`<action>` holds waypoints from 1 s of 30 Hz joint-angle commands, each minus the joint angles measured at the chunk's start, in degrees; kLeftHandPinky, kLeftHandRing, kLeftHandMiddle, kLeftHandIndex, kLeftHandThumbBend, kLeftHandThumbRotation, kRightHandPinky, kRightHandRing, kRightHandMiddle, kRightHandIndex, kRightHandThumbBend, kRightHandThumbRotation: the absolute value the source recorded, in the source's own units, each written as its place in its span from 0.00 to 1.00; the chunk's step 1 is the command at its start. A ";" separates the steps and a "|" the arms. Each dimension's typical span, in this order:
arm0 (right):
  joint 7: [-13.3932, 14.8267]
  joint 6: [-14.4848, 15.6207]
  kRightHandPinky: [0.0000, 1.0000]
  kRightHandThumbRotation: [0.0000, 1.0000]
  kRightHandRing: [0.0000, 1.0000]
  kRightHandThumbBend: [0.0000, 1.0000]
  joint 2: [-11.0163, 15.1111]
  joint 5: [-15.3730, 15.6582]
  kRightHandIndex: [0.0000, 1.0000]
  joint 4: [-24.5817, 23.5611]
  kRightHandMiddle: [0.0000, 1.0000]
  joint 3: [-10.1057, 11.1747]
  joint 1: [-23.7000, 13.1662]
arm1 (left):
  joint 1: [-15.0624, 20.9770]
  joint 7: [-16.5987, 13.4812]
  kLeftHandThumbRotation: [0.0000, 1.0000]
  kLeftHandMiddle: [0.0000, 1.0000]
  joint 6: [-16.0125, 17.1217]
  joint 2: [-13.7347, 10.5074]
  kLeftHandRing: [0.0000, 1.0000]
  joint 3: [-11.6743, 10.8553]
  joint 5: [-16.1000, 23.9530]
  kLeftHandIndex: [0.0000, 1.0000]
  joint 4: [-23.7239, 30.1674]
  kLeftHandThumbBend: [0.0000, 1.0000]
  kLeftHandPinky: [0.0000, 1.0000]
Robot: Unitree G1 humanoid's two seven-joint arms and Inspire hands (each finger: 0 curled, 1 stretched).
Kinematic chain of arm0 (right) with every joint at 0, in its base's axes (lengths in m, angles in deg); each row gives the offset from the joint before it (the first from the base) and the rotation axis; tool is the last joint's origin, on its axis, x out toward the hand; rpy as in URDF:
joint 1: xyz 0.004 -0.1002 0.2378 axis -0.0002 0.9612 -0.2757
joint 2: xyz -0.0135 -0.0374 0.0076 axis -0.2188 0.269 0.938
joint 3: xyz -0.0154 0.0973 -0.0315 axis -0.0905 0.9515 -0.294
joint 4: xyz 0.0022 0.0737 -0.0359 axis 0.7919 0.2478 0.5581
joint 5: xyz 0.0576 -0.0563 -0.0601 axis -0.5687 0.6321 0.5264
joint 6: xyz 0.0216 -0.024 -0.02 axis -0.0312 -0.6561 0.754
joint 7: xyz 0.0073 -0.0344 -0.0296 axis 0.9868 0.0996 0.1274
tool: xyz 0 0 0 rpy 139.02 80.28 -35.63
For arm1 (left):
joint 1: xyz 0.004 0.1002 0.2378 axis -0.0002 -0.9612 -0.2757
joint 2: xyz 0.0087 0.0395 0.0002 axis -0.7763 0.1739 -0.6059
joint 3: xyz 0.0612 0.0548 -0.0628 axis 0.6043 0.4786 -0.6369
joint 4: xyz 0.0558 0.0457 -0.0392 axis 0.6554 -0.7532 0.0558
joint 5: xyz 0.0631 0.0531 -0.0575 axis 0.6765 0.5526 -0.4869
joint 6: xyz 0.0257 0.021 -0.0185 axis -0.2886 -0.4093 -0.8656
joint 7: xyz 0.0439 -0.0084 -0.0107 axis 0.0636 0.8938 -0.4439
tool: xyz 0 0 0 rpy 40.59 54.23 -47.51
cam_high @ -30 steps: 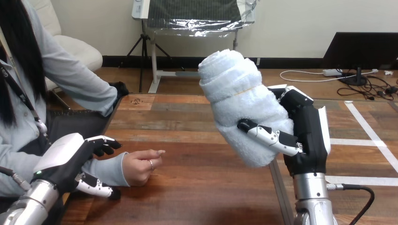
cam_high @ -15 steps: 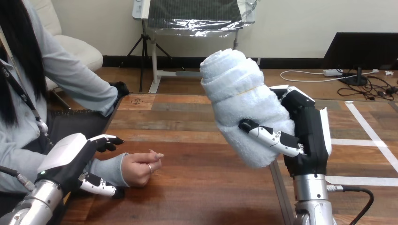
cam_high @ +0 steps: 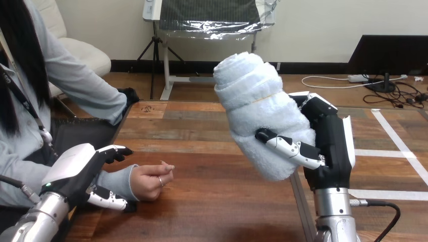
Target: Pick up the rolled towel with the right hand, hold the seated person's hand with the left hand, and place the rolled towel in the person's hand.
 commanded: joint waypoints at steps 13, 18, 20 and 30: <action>0.14 -0.45 0.36 0.00 0.43 0.79 0.38 -0.26 0.47 -3.42 0.50 0.51 -2.28 | 1.96 0.13 0.22 0.73 -2.21 2.78 0.69 2.98 1.19 0.75 -2.16 1.00 0.64; -0.32 -0.16 0.36 0.00 0.43 0.79 0.32 -0.79 0.48 -3.62 0.50 0.48 -2.19 | 1.98 0.12 0.21 0.69 -2.12 2.94 0.64 3.02 0.91 0.71 -2.39 1.00 0.59; -0.38 -0.13 0.36 0.00 0.43 0.79 0.33 -0.84 0.48 -3.70 0.50 0.48 -2.16 | 1.91 0.08 0.21 0.67 -2.01 2.97 0.63 2.96 0.77 0.70 -2.32 1.00 0.58; -0.40 -0.21 0.36 0.00 0.43 0.79 0.32 -0.63 0.48 -3.96 0.50 0.56 -2.07 | 1.94 -0.36 0.15 0.62 -1.95 3.17 0.58 3.03 0.73 0.64 -2.47 1.00 0.55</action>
